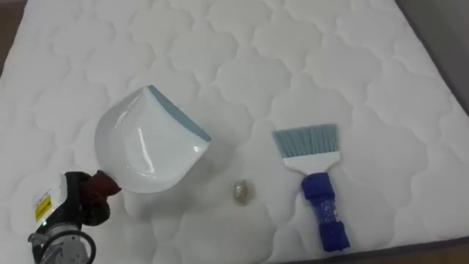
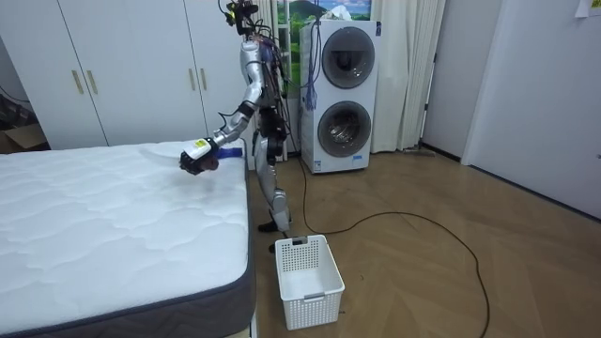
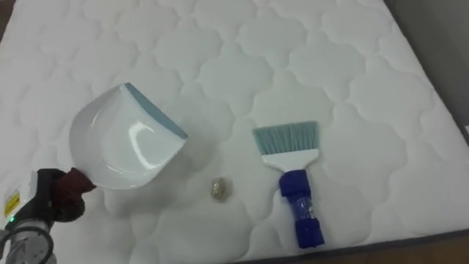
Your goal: Clean bed
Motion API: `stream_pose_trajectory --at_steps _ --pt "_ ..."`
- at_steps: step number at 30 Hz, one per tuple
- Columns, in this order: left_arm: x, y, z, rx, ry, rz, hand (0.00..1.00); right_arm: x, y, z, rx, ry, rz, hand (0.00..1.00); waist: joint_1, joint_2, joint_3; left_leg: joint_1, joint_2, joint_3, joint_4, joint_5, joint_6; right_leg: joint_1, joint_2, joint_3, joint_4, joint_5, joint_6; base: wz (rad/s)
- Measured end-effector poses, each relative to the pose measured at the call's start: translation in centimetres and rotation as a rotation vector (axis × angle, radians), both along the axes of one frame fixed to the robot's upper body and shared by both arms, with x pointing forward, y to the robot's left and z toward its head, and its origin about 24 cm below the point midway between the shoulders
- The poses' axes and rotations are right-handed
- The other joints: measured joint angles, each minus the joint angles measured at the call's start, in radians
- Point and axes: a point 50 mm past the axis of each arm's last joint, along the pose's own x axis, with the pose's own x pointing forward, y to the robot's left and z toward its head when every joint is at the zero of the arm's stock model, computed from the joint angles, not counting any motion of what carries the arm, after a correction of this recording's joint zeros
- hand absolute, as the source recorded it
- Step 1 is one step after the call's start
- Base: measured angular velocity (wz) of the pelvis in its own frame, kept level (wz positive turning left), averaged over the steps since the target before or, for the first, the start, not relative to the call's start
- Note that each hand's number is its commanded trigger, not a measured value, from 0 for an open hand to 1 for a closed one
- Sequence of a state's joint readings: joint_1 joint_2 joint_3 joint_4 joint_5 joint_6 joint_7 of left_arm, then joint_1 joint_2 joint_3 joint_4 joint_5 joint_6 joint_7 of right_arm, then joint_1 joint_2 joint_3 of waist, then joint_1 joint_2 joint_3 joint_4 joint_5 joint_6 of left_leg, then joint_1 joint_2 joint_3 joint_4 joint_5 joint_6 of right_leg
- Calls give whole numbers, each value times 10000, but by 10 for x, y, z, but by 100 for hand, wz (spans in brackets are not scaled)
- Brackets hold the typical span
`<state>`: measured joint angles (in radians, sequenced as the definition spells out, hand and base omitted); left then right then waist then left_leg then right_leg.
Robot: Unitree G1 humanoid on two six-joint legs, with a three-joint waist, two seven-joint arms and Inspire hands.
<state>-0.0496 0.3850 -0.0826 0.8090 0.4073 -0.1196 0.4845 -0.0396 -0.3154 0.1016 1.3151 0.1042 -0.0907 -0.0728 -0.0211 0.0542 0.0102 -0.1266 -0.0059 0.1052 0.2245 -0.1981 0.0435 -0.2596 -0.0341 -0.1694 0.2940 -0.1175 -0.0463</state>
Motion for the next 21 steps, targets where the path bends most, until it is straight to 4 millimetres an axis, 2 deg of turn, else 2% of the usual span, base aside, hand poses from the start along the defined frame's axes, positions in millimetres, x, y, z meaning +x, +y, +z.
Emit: stream_pose_trajectory --at_steps 4,7,9,11,14,17,19,21 --pt "-7 1 0 -240 426 -491 100 5 -7 5 -38 -335 -37 0 -39 19 -7 -23 -2 -2 34 0 0 8 -6 -27 -8 0 0 0" --pt "-21 -1 -3 -589 961 -1016 100 7 -22 13 -229 -811 -513 0 -18 23 -9 -53 -7 39 38 -3 2 -76 -17 -43 54 -31 5 -1" --pt "-24 -1 -4 -728 1236 -1203 100 14 -32 21 -503 -1135 -563 0 58 10 -6 -125 -31 88 -29 -3 3 -275 -58 -5 239 -73 -1 0" --pt "-28 2 -5 -782 1504 -1321 100 24 -41 29 -793 -1433 -586 0 70 -7 -10 -188 -2 360 -2 -3 2 -408 -54 69 349 -75 -6 -11" --pt "-37 11 -4 -711 2006 -1527 100 27 -53 38 -1219 -1847 -988 0 38 -30 -11 -260 24 562 69 -3 2 -538 -33 254 431 -79 -13 -12" --pt "-44 14 0 -576 2029 -1744 100 46 -59 53 -1937 -3037 -1158 0 -34 -73 -7 -478 18 632 182 -4 2 -751 -67 273 540 -80 -31 -6" --pt "-44 11 1 -683 2009 -1971 100 58 -61 62 -2271 -3753 -1307 0 -35 -155 -45 -531 12 632 258 -4 2 -814 -72 300 607 -86 -40 0" --pt "-50 10 -1 -838 2170 -2160 100 76 -63 79 -2792 -5074 -1606 0 -24 -226 -59 -581 2 638 284 -4 3 -912 -85 323 662 -96 -50 0"
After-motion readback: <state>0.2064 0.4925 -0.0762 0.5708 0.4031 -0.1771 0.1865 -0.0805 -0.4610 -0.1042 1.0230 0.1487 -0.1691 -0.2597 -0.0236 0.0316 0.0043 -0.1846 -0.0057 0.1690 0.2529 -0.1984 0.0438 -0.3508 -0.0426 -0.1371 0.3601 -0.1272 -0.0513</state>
